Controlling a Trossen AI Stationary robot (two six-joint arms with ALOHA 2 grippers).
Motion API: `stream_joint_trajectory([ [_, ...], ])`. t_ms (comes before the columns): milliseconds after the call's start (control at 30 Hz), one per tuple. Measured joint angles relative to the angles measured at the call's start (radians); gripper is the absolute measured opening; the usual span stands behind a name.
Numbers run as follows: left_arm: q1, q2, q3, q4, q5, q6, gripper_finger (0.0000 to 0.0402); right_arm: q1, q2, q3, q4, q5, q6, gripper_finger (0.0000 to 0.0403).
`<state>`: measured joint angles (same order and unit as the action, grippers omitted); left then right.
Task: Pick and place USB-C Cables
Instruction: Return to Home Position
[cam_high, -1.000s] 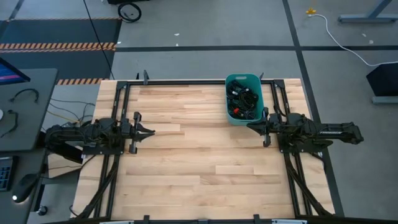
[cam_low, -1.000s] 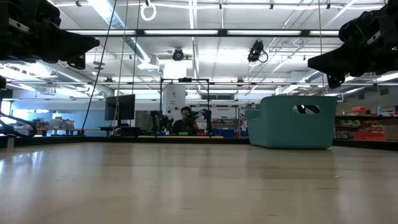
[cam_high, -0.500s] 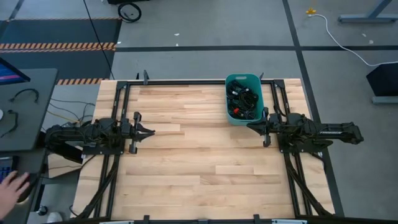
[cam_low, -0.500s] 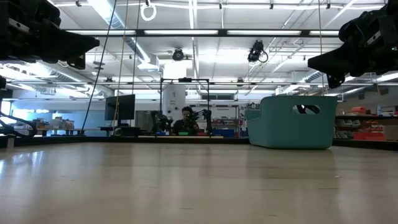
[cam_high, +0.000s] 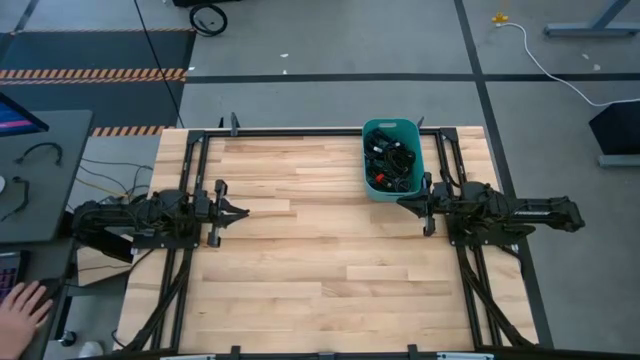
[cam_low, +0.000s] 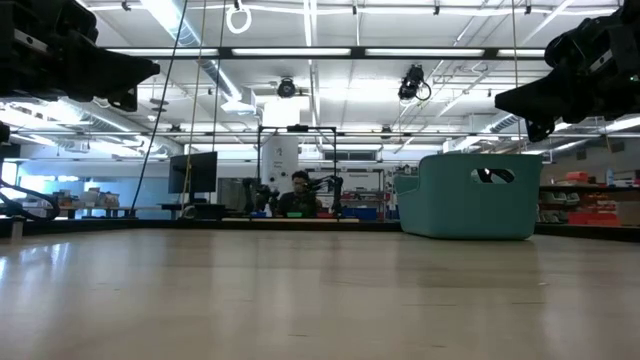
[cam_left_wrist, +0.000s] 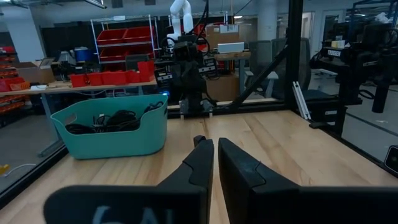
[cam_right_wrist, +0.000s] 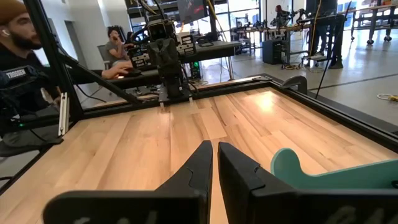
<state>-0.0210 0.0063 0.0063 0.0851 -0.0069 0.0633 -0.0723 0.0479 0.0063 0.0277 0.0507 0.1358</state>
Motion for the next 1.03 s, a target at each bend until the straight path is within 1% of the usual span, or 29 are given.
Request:
stream_joint_trajectory([
  [233,0.0,0.0,0.0,0.0,0.0,0.0,0.004,0.0,0.0,0.0,0.0,0.0,0.0,0.003],
  [533,0.0,0.0,0.0,0.0,0.0,0.0,0.003,0.0,0.0,0.0,0.0,0.0,0.0,0.003],
  [867,0.0,0.0,0.0,0.0,0.0,0.0,0.004,0.0,0.0,0.0,0.0,0.0,0.0,0.003],
  [1033,0.0,0.0,0.0,0.0,0.0,0.0,0.0036,0.0,0.0,0.0,0.0,0.0,0.0,0.003],
])
